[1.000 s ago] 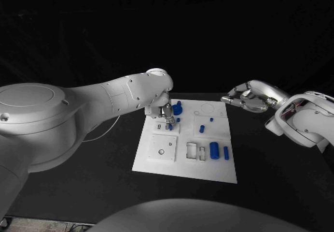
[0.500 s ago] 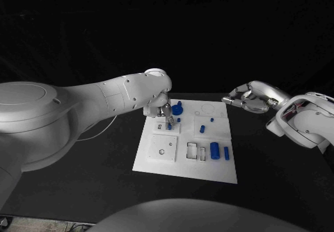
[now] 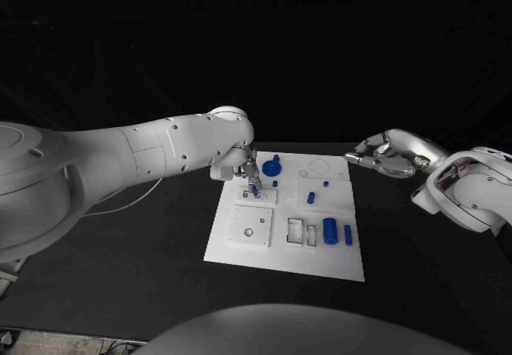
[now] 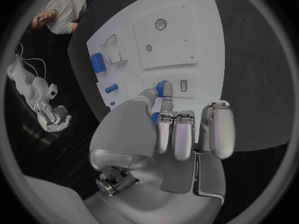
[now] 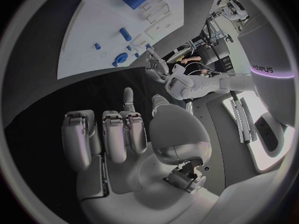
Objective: Assemble the parts on the task board
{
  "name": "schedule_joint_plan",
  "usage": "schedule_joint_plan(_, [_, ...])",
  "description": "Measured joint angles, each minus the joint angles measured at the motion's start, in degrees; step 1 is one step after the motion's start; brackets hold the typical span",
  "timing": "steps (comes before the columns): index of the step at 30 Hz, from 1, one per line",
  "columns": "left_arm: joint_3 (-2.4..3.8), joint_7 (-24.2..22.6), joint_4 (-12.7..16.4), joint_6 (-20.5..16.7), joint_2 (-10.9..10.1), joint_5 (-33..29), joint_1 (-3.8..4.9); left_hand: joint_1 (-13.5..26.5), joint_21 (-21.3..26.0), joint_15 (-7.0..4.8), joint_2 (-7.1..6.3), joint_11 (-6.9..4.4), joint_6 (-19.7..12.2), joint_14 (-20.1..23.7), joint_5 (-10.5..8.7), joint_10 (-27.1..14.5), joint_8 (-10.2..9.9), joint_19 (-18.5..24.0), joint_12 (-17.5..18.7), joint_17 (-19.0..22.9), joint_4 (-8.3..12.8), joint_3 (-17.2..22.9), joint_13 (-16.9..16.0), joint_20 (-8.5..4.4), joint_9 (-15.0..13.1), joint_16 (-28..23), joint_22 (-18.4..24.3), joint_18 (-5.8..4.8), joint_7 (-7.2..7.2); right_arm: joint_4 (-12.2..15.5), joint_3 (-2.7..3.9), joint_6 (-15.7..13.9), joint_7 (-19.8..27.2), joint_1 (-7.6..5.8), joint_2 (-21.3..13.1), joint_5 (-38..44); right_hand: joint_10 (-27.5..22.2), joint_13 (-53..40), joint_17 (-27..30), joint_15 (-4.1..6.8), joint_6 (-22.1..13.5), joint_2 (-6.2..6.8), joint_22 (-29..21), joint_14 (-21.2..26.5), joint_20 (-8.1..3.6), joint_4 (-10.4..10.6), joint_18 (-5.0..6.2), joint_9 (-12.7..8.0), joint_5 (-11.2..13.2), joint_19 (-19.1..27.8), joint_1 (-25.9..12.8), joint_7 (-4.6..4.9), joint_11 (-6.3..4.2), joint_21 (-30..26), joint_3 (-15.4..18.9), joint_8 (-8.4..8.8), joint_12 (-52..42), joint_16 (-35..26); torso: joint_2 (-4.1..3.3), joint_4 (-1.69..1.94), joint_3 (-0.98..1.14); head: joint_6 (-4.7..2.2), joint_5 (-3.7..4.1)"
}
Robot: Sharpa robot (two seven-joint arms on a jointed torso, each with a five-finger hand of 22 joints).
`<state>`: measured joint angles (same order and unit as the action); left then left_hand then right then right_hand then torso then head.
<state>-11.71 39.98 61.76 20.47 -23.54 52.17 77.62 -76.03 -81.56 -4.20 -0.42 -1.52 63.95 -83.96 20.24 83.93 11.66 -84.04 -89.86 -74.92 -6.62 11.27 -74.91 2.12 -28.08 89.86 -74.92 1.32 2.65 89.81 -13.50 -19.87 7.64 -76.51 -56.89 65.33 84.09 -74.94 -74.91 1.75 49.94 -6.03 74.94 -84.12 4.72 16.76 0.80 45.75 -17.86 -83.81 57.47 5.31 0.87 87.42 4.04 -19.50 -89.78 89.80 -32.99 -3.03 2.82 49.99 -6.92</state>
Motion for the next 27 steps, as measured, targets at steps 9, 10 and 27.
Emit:
schedule_joint_plan(9, [0.05,0.00,3.75,-5.73,-2.52,4.08,-0.38,0.31,0.00,0.00,-0.43,0.09,-0.09,0.00,-0.43,-0.08,0.26,0.00,0.00,0.00,0.18,0.98,0.00,0.00,-0.28,0.00,0.00,0.00,0.10,-0.36,0.00,-0.07,0.02,1.46,-0.53,-0.09,0.00,0.00,0.00,0.00,0.00,-0.22,-0.01,0.00,0.00,-0.07,0.00,-0.01,0.00,0.00,0.22,0.00,0.00,-0.23,0.07,0.00,0.00,0.00,0.04,0.00,-0.03,0.00,-0.54])
schedule_joint_plan(10, [0.05,0.00,4.05,-6.44,-2.66,4.63,-0.51,0.40,0.00,0.00,-0.52,0.09,-0.09,0.00,-0.44,-0.08,0.27,0.00,0.00,0.00,0.20,1.14,0.00,0.00,-0.33,0.00,0.00,0.00,0.10,-0.46,0.00,-0.09,0.04,1.68,-0.53,-0.12,0.00,0.01,0.00,0.00,0.00,-0.22,-0.01,0.00,0.00,-0.07,0.00,-0.01,0.00,0.00,0.22,0.00,0.00,-0.23,0.07,0.00,0.00,0.00,0.04,0.00,-0.03,0.00,-0.64])
schedule_joint_plan(27, [-0.21,0.00,6.91,-15.08,-4.39,9.11,-1.87,1.22,0.00,-0.42,-1.33,-0.28,0.35,0.00,-0.84,0.02,0.50,0.09,0.00,0.01,-0.15,2.84,0.01,-0.33,-1.11,0.00,0.01,0.01,-0.30,-1.29,-0.02,-0.84,0.43,3.26,-0.30,-0.79,-0.21,0.02,0.00,0.00,-0.40,-0.52,-0.02,0.00,0.00,-0.07,0.00,-0.02,0.00,0.00,0.53,-0.01,0.21,-0.23,0.06,0.24,0.00,0.00,-0.12,-0.12,0.07,0.00,-1.07])
